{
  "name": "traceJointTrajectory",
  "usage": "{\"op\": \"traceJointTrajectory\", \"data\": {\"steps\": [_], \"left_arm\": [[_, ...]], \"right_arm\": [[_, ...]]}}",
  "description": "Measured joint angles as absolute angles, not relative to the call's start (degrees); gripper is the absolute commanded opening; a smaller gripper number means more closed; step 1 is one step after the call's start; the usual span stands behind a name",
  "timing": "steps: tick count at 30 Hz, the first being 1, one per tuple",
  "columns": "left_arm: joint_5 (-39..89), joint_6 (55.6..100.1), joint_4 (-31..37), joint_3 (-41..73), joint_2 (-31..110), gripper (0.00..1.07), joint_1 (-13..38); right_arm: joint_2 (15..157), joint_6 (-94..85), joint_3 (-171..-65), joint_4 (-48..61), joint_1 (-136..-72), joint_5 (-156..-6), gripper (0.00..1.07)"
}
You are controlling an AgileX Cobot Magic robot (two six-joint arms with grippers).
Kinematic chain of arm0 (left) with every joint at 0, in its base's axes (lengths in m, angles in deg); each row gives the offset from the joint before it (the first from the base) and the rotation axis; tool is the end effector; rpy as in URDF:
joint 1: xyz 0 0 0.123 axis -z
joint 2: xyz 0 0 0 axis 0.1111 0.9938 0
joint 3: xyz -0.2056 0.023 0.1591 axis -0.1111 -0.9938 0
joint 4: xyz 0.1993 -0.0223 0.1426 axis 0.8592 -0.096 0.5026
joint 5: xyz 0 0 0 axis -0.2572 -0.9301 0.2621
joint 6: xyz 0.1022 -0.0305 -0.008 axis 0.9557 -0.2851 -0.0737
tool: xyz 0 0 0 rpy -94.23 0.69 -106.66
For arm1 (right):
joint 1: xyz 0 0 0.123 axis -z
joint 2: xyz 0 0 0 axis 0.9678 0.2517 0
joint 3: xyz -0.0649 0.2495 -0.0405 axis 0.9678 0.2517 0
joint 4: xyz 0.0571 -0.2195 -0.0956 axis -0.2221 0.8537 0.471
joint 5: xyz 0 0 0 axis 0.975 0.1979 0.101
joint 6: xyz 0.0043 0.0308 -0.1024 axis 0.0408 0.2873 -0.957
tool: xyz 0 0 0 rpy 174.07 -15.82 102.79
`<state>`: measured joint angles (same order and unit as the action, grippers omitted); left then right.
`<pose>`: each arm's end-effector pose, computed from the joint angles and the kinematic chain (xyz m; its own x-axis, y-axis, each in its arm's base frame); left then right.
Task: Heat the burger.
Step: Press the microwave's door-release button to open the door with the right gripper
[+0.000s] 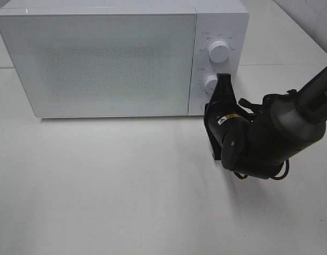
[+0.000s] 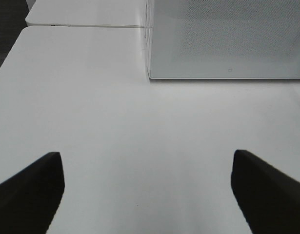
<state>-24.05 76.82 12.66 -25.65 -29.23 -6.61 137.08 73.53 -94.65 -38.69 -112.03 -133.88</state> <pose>0.0289 -0.0079 0.2689 -0.4376 0.0023 -0.8992 0.0653 0.9974 -0.0292 0.3130 0.1538 0.0694 0.0274 0.9993 -0.0269 0.3292 0.0164 0.9441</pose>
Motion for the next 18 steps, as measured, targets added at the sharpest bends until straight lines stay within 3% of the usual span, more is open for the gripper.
{"op": "traceJointTrajectory", "data": {"steps": [18], "left_arm": [[-24.0, 76.8, 12.7, -25.6, -29.2, 0.87, -6.6]], "right_arm": [[141.6, 73.6, -99.2, -36.7, -109.6, -133.8, 0.00]]}}
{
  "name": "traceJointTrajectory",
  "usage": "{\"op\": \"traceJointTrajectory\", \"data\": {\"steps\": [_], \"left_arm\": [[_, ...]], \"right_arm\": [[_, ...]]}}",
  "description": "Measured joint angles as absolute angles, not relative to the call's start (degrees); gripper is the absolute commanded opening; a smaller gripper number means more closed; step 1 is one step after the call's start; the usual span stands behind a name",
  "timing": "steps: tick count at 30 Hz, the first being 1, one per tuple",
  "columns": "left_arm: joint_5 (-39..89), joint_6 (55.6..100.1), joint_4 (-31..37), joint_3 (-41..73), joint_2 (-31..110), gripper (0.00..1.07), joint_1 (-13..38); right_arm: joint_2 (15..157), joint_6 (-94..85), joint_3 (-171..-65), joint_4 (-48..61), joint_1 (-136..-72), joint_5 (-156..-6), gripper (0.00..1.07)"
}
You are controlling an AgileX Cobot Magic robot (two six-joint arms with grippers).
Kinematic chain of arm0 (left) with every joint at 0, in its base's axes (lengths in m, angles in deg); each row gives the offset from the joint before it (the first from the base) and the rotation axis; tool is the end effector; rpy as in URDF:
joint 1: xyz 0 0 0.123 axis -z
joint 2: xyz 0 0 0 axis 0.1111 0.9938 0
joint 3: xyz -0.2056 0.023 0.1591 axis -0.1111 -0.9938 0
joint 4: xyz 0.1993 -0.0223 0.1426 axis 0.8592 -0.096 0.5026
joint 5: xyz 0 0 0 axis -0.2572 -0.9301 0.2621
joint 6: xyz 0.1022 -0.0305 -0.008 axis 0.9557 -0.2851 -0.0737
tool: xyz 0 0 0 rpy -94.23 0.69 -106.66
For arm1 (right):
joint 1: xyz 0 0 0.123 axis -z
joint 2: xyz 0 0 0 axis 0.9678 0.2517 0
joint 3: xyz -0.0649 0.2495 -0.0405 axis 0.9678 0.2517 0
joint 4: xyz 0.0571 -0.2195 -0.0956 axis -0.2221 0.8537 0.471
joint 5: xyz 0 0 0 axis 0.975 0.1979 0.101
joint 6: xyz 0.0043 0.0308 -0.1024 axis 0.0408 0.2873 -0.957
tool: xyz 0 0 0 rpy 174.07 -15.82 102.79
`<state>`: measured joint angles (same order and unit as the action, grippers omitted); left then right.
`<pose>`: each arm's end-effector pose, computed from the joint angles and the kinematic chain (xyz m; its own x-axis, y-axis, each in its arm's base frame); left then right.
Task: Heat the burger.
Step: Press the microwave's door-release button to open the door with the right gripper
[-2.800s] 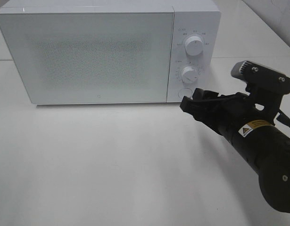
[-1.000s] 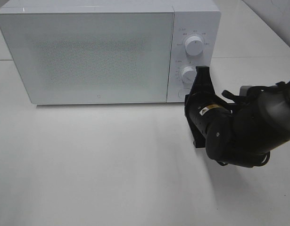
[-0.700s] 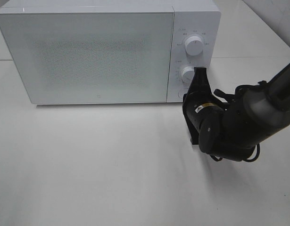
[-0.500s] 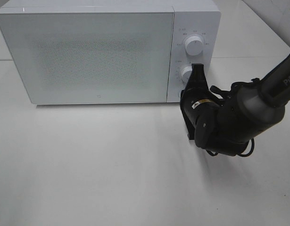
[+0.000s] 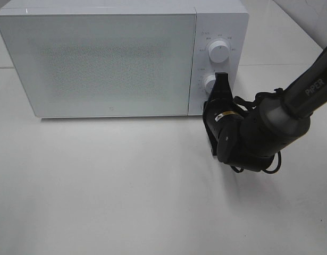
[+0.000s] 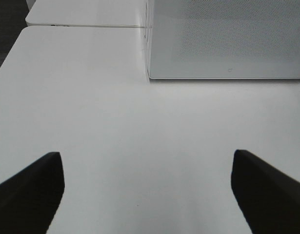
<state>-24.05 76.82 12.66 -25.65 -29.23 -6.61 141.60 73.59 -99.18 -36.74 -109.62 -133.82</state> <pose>0.0289 -0.0079 0.2689 -0.4376 0.0023 -0.8992 0.0653 0.9974 -0.0292 0.3326 0.1522 0.0567 0.0376 0.9987 -0.0347 0.3240 0.0207 0.9458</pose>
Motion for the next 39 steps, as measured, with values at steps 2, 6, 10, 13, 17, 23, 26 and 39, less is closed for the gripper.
{"op": "traceJointTrajectory", "data": {"steps": [2, 6, 10, 13, 17, 23, 26, 39], "left_arm": [[-24.0, 76.8, 12.7, -25.6, -29.2, 0.87, -6.6], [-24.0, 76.8, 12.7, -25.6, -29.2, 0.87, -6.6], [-24.0, 76.8, 12.7, -25.6, -29.3, 0.87, -6.6], [-24.0, 76.8, 12.7, -25.6, -29.3, 0.87, -6.6], [-24.0, 76.8, 12.7, -25.6, -29.3, 0.87, -6.6], [-24.0, 76.8, 12.7, -25.6, -29.3, 0.87, -6.6], [-24.0, 76.8, 12.7, -25.6, -29.3, 0.87, -6.6], [-24.0, 76.8, 12.7, -25.6, -29.3, 0.87, -6.6]], "right_arm": [[141.9, 73.6, -99.8, -36.4, -109.6, -133.7, 0.00], [142.1, 73.6, -100.1, -36.3, -109.6, -133.6, 0.00], [142.7, 73.6, -100.8, -36.1, -109.3, -133.1, 0.00], [143.2, 73.6, -101.0, -36.0, -109.3, -133.4, 0.00], [143.4, 73.6, -101.0, -36.0, -109.3, -134.4, 0.00], [143.4, 73.6, -101.0, -36.4, -109.3, -136.3, 0.00], [143.5, 73.6, -101.2, -36.9, -109.4, -136.5, 0.00], [145.2, 73.0, -104.4, -40.9, -109.4, -135.6, 0.00]]}}
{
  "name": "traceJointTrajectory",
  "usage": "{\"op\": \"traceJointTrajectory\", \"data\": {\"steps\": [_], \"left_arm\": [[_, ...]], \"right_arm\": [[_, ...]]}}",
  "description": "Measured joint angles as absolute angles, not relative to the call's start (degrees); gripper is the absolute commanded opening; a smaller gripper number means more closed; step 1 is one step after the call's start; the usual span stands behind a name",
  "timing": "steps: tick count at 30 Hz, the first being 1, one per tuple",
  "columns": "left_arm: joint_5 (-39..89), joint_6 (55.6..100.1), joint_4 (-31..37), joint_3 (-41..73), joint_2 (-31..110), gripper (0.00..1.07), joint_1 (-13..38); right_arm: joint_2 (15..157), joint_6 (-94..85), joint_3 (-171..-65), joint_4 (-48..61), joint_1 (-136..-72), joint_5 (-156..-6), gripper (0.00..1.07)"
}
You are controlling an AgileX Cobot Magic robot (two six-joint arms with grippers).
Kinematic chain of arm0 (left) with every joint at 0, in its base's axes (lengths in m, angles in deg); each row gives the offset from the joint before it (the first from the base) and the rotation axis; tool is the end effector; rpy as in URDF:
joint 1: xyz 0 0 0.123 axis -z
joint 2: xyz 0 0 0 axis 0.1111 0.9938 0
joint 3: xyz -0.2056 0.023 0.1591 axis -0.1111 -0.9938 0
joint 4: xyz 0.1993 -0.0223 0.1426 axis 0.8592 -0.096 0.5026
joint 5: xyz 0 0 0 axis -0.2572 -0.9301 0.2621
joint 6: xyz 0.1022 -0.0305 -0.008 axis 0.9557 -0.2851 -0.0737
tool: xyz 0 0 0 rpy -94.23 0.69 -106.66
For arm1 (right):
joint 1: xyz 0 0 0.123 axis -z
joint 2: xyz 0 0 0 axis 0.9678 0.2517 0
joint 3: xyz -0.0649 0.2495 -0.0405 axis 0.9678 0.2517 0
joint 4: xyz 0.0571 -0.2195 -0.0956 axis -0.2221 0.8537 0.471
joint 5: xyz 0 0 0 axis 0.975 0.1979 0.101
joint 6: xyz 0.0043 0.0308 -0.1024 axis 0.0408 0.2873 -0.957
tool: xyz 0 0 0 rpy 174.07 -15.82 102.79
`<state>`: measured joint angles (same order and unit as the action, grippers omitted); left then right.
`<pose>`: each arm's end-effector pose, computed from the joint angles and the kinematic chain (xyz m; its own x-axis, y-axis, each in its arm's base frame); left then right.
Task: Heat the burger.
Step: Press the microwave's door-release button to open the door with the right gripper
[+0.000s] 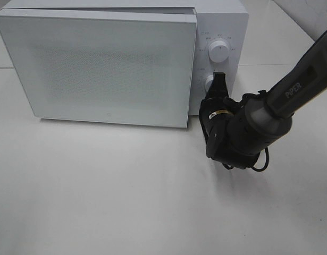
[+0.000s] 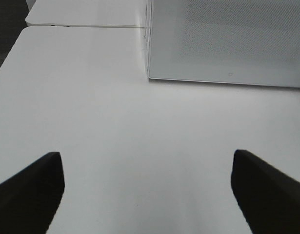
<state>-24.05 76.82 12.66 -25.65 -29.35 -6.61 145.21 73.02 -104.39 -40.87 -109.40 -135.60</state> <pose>0.0286 -0.0079 0.2689 -0.4357 0.0023 -0.9001 0.0653 0.9974 -0.0291 0.3487 0.1544 0.0518 0.1143 0.9934 -0.0100 0.2877 -0.0235 0.9574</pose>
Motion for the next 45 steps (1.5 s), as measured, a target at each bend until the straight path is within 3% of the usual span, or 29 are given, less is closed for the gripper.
{"op": "traceJointTrajectory", "data": {"steps": [38, 45], "left_arm": [[-24.0, 76.8, 12.7, -25.6, -29.3, 0.87, -6.6], [-24.0, 76.8, 12.7, -25.6, -29.3, 0.87, -6.6]], "right_arm": [[144.8, 67.0, -107.1, -44.4, -108.5, -128.3, 0.00], [143.3, 67.1, -104.3, -38.7, -107.2, -127.2, 0.00]]}}
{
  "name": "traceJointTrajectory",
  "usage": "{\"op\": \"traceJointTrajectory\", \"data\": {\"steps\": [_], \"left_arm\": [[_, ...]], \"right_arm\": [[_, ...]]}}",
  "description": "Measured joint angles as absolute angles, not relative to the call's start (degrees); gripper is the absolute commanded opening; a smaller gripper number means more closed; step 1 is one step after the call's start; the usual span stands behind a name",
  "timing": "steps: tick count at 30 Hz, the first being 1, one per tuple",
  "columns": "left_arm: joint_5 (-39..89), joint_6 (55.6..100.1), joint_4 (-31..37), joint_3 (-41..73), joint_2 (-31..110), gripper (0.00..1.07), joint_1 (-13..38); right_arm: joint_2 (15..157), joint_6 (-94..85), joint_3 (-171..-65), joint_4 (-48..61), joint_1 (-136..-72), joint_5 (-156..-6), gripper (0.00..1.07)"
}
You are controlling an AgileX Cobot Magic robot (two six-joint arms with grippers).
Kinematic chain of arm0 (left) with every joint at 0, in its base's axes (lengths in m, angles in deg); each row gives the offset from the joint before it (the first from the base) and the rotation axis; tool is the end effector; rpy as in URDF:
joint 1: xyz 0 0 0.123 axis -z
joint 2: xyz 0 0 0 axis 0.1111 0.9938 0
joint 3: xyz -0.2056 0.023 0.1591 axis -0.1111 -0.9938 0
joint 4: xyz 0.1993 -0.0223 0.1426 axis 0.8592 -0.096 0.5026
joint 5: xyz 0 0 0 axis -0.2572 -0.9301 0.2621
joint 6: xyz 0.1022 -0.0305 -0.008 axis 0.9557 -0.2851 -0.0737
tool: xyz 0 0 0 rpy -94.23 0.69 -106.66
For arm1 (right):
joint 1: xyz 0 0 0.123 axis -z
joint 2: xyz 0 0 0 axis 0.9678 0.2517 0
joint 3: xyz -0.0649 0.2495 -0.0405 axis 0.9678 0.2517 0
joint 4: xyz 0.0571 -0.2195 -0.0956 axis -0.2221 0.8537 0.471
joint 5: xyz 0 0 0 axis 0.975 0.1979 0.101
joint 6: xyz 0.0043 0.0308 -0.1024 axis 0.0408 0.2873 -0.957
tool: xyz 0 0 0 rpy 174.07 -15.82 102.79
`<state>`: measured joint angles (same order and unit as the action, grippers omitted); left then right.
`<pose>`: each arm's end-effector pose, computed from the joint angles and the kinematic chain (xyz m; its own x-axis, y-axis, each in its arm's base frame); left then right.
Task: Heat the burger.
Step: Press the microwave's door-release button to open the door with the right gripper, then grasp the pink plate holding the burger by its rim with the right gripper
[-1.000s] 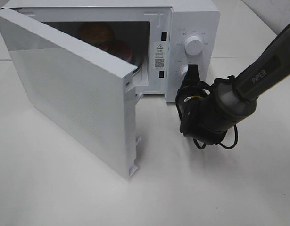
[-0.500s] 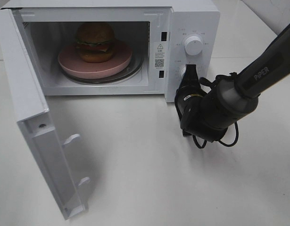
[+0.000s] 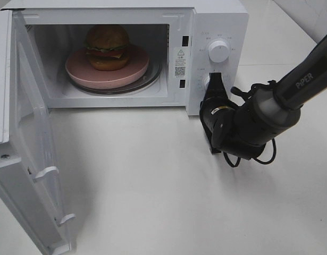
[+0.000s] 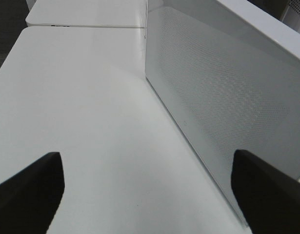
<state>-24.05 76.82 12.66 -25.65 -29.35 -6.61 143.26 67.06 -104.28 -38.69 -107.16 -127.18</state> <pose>0.0286 -0.0079 0.2689 -0.4357 0.0023 -0.9001 0.0653 0.9974 -0.0291 0.3522 0.1498 0.0510 0.0380 0.9959 -0.0827 0.3928 0.0612 0.9176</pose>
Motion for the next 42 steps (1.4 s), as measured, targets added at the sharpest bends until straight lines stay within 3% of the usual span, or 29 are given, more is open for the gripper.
{"op": "traceJointTrajectory", "data": {"steps": [10, 19, 26, 33, 42], "left_arm": [[-24.0, 76.8, 12.7, -25.6, -29.3, 0.87, -6.6], [-24.0, 76.8, 12.7, -25.6, -29.3, 0.87, -6.6], [-24.0, 76.8, 12.7, -25.6, -29.3, 0.87, -6.6], [-24.0, 76.8, 12.7, -25.6, -29.3, 0.87, -6.6], [-24.0, 76.8, 12.7, -25.6, -29.3, 0.87, -6.6]], "right_arm": [[139.7, 65.5, -100.4, -35.7, -107.0, -126.1, 0.00], [136.3, 62.4, -96.4, -30.1, -107.0, -115.0, 0.00], [129.1, 53.4, -92.6, -27.1, -107.0, -110.5, 0.00], [121.1, 45.5, -92.2, -15.9, -107.0, -99.6, 0.00], [115.9, 32.2, -92.2, -13.3, -107.0, -85.3, 0.01]]}}
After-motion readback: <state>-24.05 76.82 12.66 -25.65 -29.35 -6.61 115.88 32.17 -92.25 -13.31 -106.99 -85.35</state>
